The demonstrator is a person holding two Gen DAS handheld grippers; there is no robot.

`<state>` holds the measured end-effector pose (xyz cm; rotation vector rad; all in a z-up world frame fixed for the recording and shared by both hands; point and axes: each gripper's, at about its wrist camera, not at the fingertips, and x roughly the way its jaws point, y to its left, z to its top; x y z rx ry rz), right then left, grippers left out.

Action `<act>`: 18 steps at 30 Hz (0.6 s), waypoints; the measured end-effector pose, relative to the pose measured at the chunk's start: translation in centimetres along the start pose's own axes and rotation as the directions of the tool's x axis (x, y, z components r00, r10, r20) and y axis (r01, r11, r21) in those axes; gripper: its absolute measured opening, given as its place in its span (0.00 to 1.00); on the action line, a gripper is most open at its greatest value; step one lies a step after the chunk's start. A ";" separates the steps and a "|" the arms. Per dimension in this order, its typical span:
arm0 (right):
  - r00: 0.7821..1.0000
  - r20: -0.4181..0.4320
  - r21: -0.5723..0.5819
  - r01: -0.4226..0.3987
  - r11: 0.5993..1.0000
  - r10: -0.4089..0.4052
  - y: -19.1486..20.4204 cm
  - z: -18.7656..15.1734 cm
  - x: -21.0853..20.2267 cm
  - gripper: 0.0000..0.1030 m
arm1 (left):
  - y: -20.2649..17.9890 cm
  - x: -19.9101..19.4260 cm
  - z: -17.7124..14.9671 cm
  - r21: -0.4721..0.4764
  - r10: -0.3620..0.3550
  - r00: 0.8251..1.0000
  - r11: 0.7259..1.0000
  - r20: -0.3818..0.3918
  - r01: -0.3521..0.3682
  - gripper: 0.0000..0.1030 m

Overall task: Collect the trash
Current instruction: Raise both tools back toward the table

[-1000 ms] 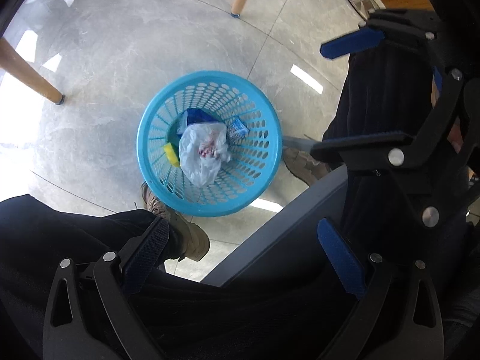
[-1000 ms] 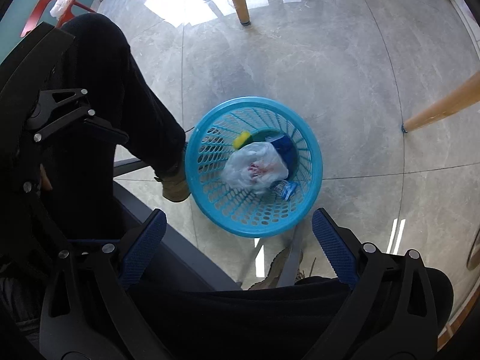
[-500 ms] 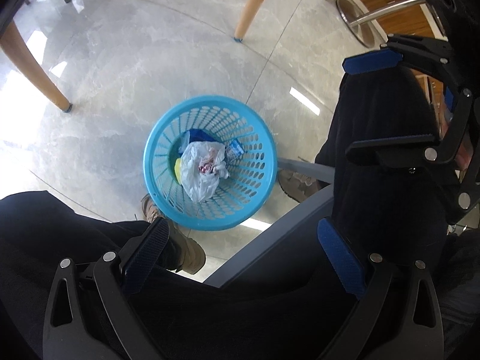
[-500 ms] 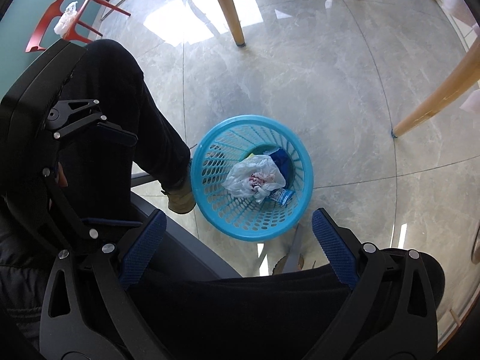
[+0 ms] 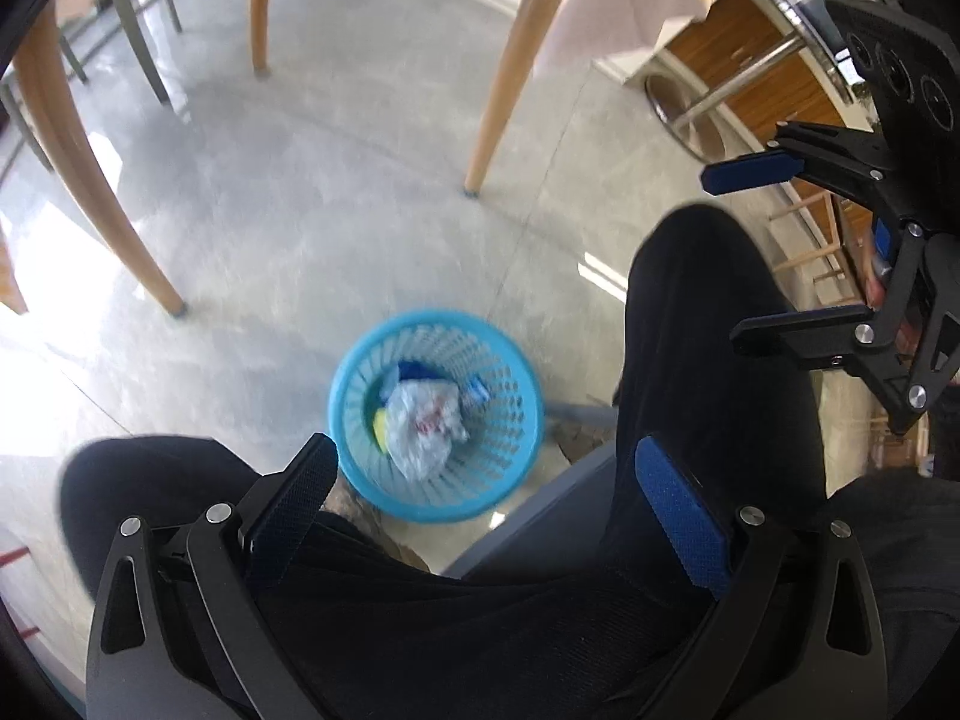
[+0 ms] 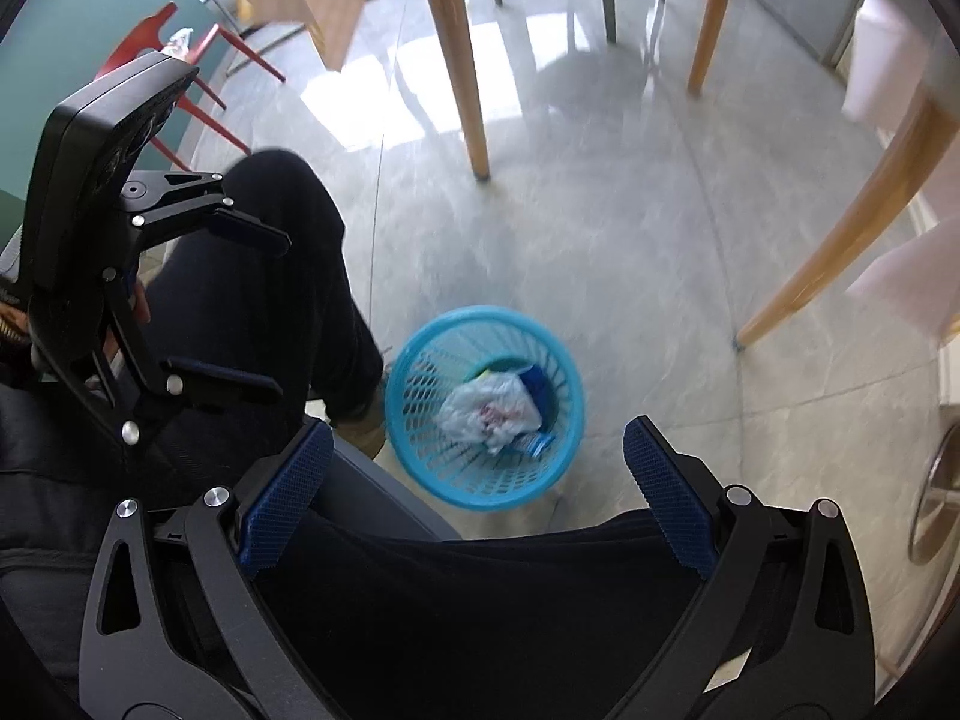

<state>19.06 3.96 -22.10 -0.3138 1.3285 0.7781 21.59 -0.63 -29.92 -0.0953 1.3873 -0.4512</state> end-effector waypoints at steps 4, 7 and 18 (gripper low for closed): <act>0.993 0.096 -0.034 0.069 0.997 -0.066 0.8 0.2 -4.2 0.90 | -1.4 -2.4 0.5 0.035 0.027 0.997 0.999 0.070 -0.029 0.94; 0.984 0.161 -0.043 0.083 0.996 -0.075 1.1 0.1 -7.0 0.90 | -2.4 -4.0 0.8 0.069 0.032 0.994 0.997 0.107 -0.039 0.94; 0.908 0.401 -0.018 0.143 0.990 -0.124 1.7 1.1 -16.7 0.90 | -4.6 -14.3 2.8 0.151 0.034 0.938 0.984 0.345 -0.091 0.95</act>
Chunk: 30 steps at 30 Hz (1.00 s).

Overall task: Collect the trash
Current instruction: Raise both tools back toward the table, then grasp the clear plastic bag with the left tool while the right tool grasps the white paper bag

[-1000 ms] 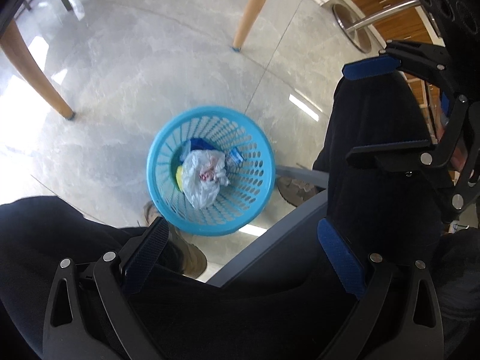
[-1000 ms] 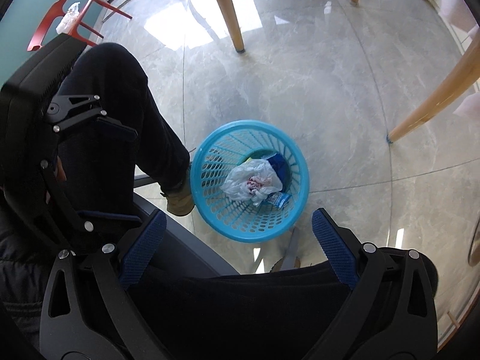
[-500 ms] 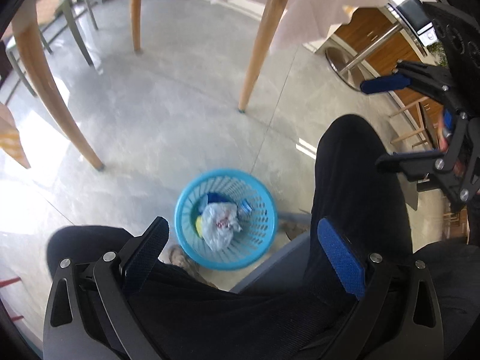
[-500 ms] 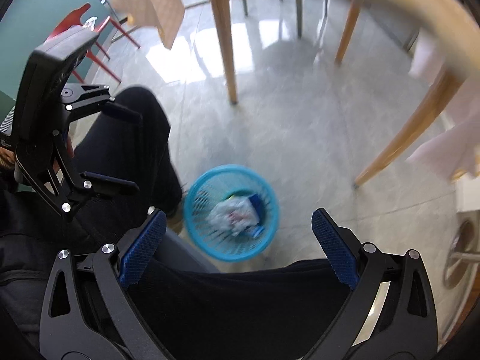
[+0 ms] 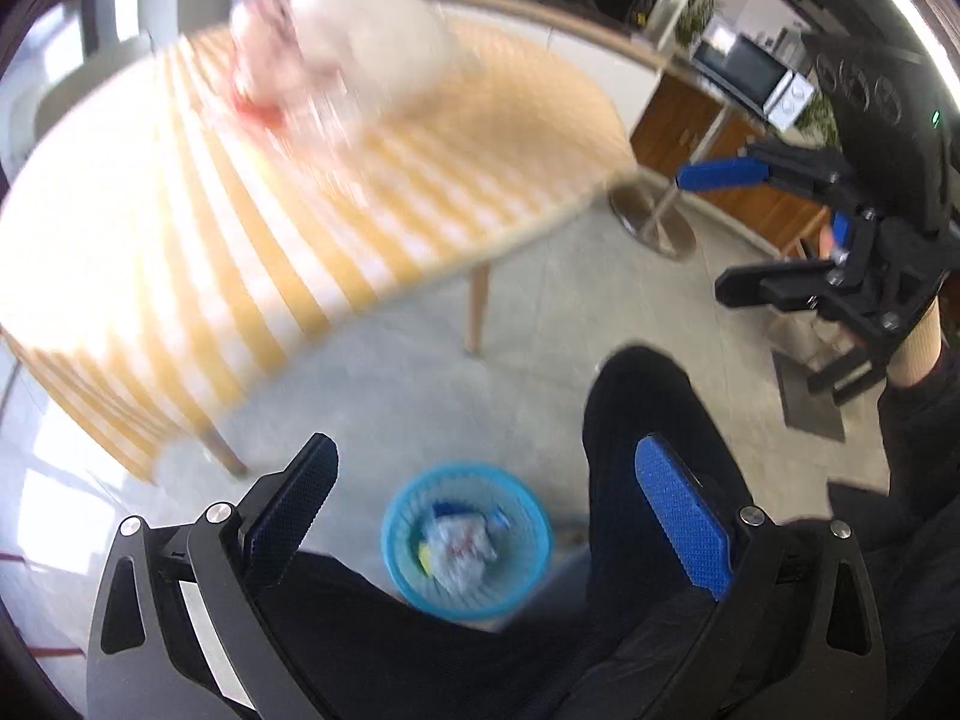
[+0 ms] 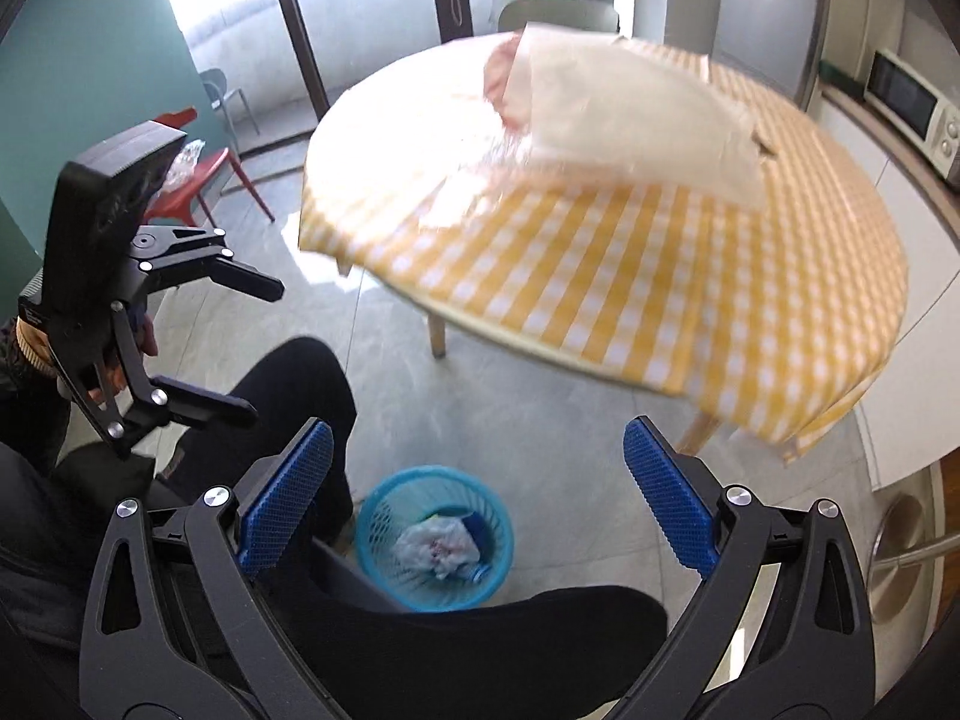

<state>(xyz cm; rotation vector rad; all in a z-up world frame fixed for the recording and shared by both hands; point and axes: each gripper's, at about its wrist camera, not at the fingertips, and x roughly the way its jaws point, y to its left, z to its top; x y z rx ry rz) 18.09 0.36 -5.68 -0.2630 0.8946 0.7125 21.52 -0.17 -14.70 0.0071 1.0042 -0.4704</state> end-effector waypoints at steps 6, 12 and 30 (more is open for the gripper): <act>0.996 0.073 0.015 0.053 0.998 -0.054 -1.4 2.8 -0.8 0.91 | 1.2 -1.4 3.1 0.041 0.084 0.992 0.995 0.089 -0.088 0.95; 0.992 0.117 0.067 0.033 0.997 -0.041 -3.4 6.2 1.2 0.91 | 3.4 -0.8 6.6 0.048 0.055 0.989 0.997 0.134 -0.062 0.95; 0.966 0.060 -0.223 0.258 0.940 -0.251 -5.5 12.3 10.0 0.63 | 6.8 5.3 13.0 0.087 0.052 0.994 0.994 0.091 -0.060 0.93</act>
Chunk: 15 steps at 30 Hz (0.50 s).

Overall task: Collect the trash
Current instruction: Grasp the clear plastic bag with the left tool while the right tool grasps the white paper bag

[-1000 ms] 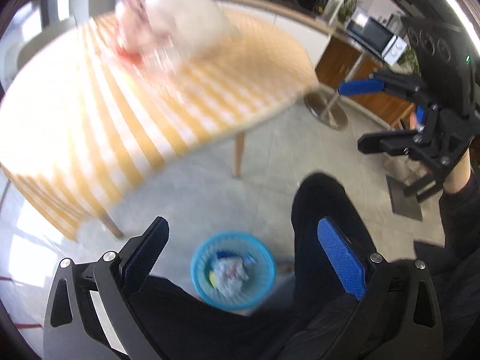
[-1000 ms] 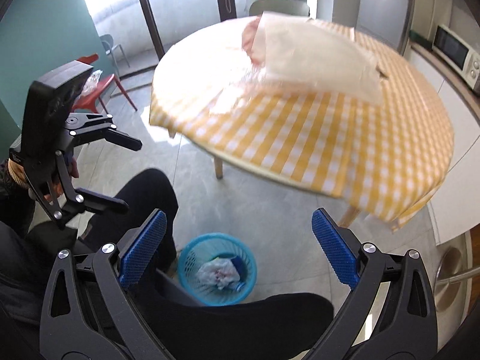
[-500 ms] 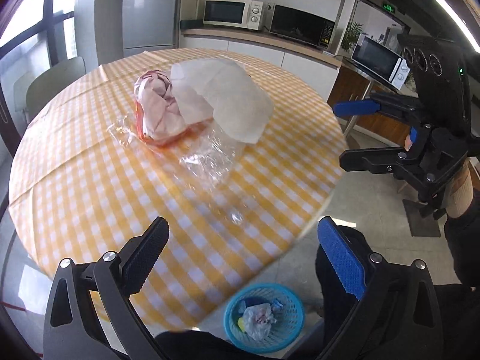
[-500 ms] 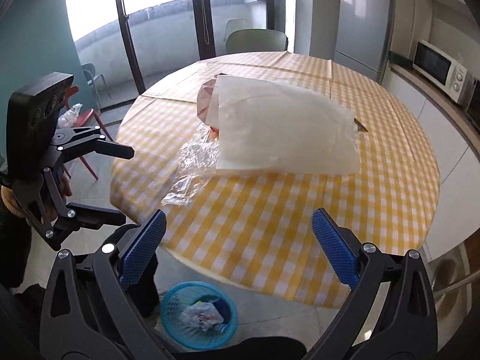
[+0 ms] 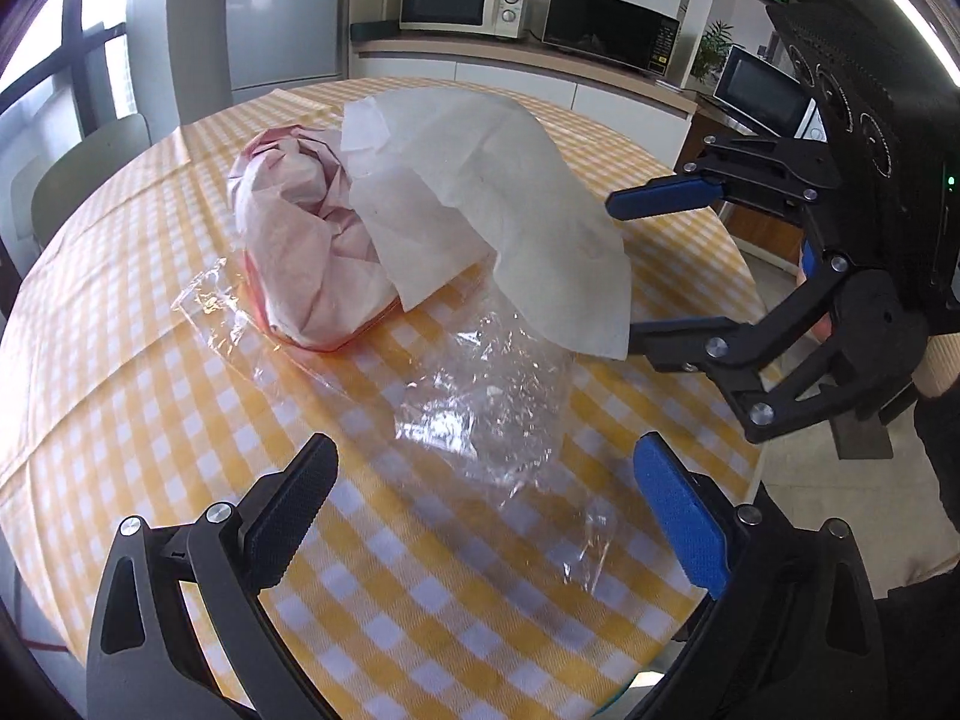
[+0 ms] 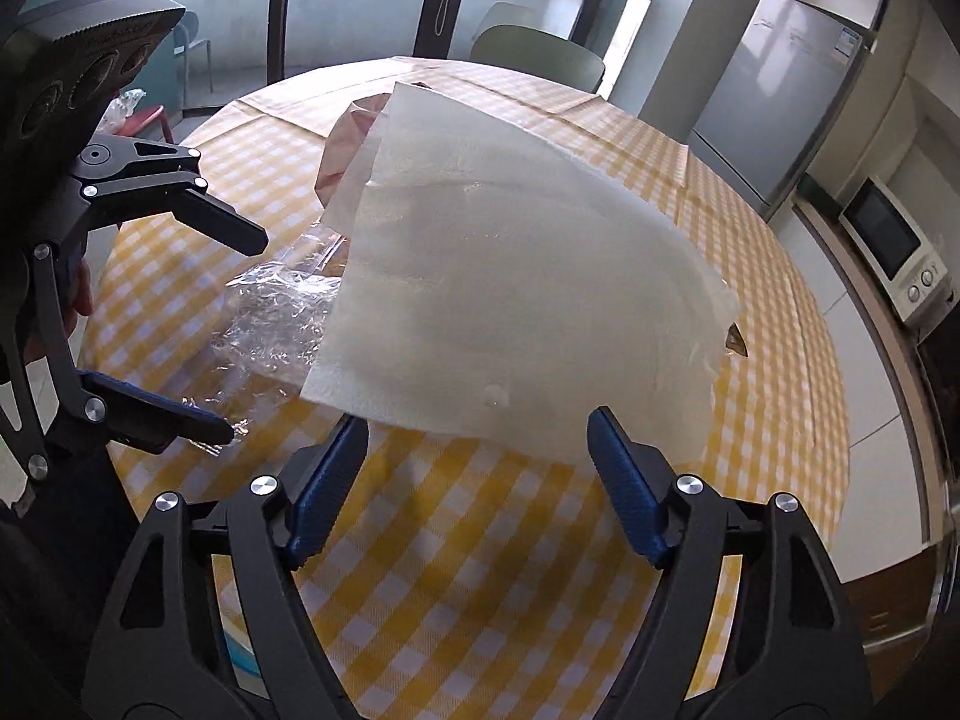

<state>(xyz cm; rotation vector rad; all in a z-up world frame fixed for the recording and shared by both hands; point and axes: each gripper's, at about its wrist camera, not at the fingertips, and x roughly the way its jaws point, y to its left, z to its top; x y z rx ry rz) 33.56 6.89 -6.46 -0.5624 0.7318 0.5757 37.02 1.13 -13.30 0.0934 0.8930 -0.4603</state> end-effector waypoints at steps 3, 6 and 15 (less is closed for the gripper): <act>1.000 0.000 0.008 0.006 1.000 -0.006 -0.3 0.3 0.4 0.55 | -0.1 0.4 0.4 -0.006 0.000 1.000 1.000 -0.007 0.000 0.90; 0.999 0.011 0.074 -0.041 0.996 0.040 -1.5 0.5 0.5 0.39 | -0.3 0.7 0.7 -0.010 -0.004 1.000 1.000 -0.011 0.004 0.87; 0.995 0.008 0.202 -0.102 0.974 0.102 -4.4 0.6 1.5 0.07 | -0.2 2.0 1.9 -0.041 0.004 1.000 0.999 -0.015 -0.004 0.61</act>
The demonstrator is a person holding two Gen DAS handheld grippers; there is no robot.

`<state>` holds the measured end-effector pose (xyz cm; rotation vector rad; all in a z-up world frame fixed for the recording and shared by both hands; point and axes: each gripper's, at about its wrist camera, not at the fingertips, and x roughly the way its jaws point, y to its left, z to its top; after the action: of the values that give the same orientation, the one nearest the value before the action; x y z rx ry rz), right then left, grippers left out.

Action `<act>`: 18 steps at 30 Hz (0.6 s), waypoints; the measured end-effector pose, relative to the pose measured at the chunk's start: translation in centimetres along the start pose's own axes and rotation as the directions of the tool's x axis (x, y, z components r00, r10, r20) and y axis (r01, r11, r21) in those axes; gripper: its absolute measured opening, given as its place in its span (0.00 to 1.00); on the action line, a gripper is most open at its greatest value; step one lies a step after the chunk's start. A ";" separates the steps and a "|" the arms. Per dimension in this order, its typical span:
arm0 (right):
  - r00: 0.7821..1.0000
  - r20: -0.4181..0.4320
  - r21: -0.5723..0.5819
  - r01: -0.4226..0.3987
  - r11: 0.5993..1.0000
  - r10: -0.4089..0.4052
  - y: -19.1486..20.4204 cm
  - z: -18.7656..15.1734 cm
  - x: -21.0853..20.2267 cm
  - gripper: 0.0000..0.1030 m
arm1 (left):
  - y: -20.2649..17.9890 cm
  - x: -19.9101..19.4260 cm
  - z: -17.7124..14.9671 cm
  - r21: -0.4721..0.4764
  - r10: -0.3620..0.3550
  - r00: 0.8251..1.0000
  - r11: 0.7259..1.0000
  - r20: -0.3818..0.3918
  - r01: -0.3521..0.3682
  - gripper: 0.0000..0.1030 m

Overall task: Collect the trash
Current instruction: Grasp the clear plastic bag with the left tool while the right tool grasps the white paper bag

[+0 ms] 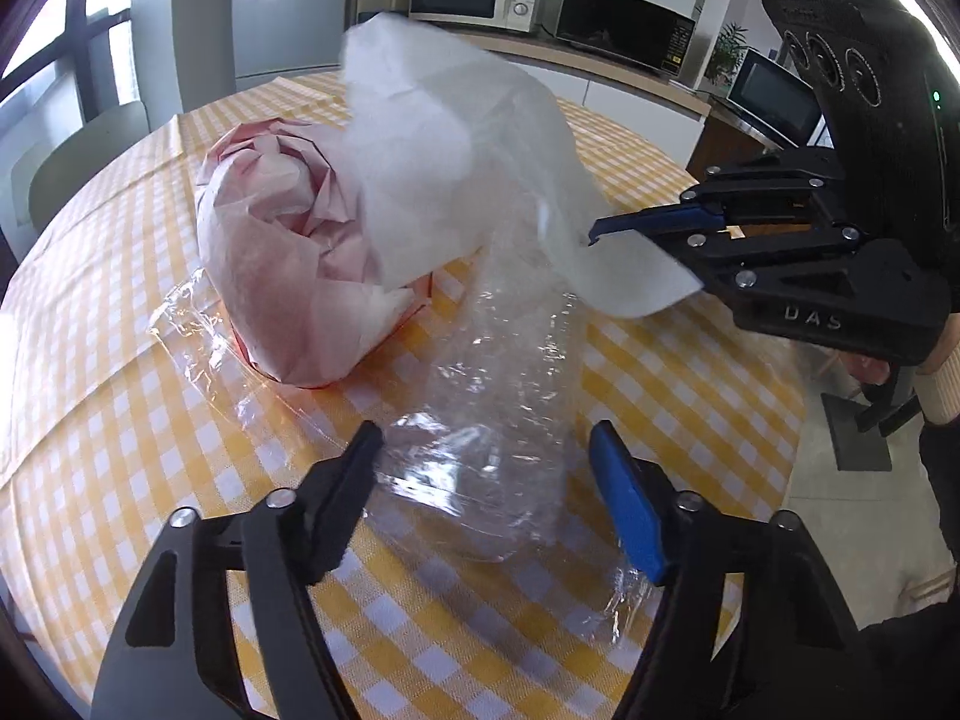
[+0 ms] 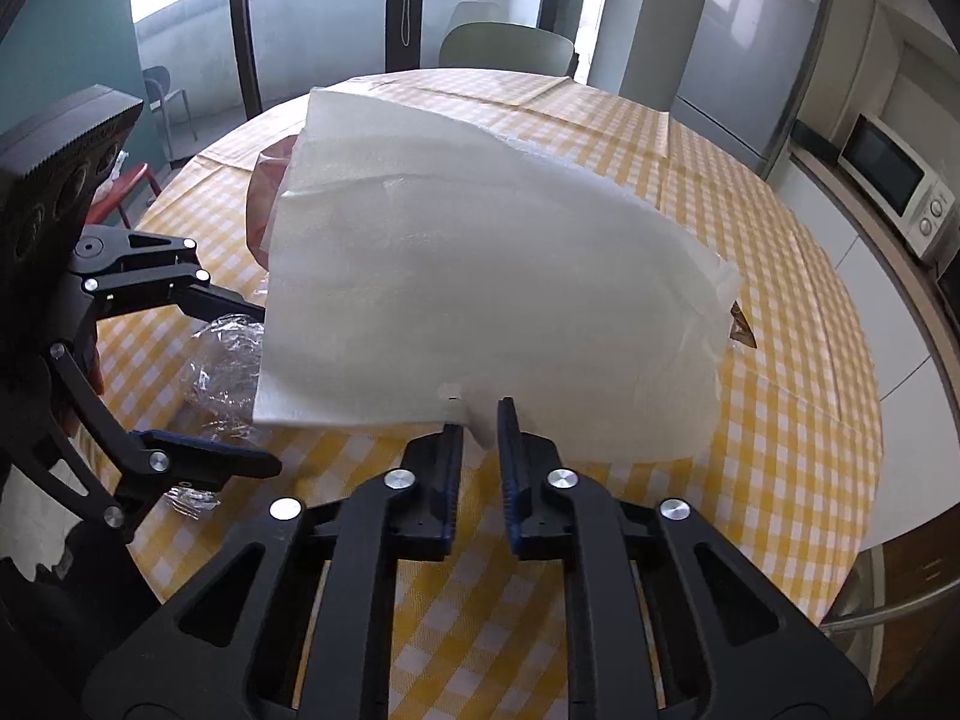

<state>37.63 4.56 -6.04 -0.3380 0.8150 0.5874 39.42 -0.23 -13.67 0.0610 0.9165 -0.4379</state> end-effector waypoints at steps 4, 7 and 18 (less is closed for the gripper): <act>0.999 0.050 0.057 0.018 0.998 -0.021 -0.9 0.1 -1.0 0.02 | 0.9 0.1 0.6 -0.061 -0.039 0.999 0.997 -0.004 0.039 0.47; 0.996 0.088 0.127 -0.003 0.992 -0.009 -2.1 0.0 -2.4 0.01 | 1.1 -0.7 0.6 -0.090 -0.045 0.998 0.995 0.035 0.048 0.44; 0.986 0.162 0.212 0.008 0.977 -0.044 -3.7 -1.0 -7.4 0.01 | -0.2 -6.3 -1.3 -0.083 -0.012 0.994 0.996 0.104 0.021 0.43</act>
<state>35.28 -1.52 -0.79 -0.1032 0.7031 0.4921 35.03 2.02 -9.59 -0.0454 0.8324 -0.4140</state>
